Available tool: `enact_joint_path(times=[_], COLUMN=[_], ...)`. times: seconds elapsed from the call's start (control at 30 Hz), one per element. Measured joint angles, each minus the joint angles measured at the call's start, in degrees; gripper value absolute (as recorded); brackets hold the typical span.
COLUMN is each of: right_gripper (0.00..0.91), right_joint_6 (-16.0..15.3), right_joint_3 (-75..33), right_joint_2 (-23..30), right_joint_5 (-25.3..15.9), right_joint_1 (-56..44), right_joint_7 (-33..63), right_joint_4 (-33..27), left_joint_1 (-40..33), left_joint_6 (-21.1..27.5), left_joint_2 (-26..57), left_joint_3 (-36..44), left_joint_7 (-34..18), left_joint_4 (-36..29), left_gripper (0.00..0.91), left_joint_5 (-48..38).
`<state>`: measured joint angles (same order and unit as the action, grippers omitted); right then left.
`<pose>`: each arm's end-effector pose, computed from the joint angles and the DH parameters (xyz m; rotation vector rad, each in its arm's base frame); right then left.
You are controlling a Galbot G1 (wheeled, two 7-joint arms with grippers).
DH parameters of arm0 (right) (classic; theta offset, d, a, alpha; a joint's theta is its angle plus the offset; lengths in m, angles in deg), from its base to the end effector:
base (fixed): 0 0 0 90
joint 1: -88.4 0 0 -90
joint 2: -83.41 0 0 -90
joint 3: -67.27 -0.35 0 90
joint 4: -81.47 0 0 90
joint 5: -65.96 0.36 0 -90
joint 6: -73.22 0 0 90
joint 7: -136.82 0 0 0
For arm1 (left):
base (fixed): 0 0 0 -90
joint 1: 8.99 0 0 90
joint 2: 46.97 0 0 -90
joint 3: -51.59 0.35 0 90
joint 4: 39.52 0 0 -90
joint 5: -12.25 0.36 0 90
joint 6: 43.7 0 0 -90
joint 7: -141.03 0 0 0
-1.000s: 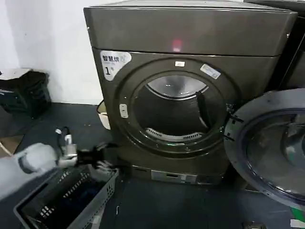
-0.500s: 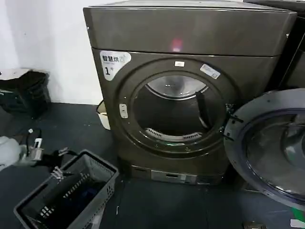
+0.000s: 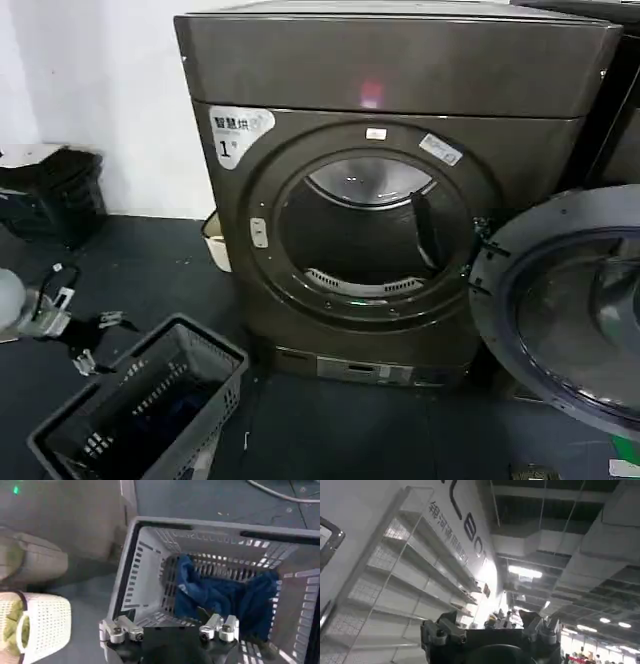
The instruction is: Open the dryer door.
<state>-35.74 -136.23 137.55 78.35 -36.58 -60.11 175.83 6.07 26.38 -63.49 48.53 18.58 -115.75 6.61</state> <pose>-0.1566 -0.4558 0.0258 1.9117 2.2496 -0.7811 0.4477 0.3184 -0.1011 -1.4547 -1.5127 -1.6052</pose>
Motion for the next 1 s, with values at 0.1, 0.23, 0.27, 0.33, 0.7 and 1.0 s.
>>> enact_joint_path(times=[0.1, 0.23, 0.27, 0.33, 0.7, 1.0], right_gripper=[0.907, 0.907, 0.907, 0.907, 0.907, 0.907], right_joint_6=[0.0, 0.0, 0.0, 0.0, -0.2, -0.3], right_joint_3=[0.1, 0.2, 0.3, 0.4, 1.4, 2.0], right_joint_2=[0.0, 0.1, 0.2, 0.3, 0.6, 0.8], right_joint_5=[0.0, 0.0, 0.0, 0.0, -0.2, -0.6], right_joint_1=[0.0, 0.0, 0.1, 0.1, 0.8, 1.4], right_joint_7=[0.0, 0.0, 0.0, 0.1, 0.3, 0.4], right_joint_4=[0.0, 0.0, 0.0, 0.0, 0.4, 0.6], left_joint_1=[-0.2, -0.5, -0.6, -0.8, -1.6, -2.9], left_joint_6=[0.4, -0.2, -0.4, -0.7, -1.5, -2.1], left_joint_2=[-0.1, 0.0, 0.0, 0.0, 0.4, -0.6], left_joint_3=[0.0, 0.0, 0.0, 0.0, 0.1, 0.2], left_joint_7=[-0.7, 0.1, 0.2, 0.5, 2.8, 3.4], left_joint_4=[0.1, 0.1, 0.1, -0.1, -0.9, -0.3], left_gripper=[0.907, 0.907, 0.907, 0.907, 0.907, 0.907], left_joint_5=[0.5, 0.2, 0.0, -0.1, 0.5, 0.5])
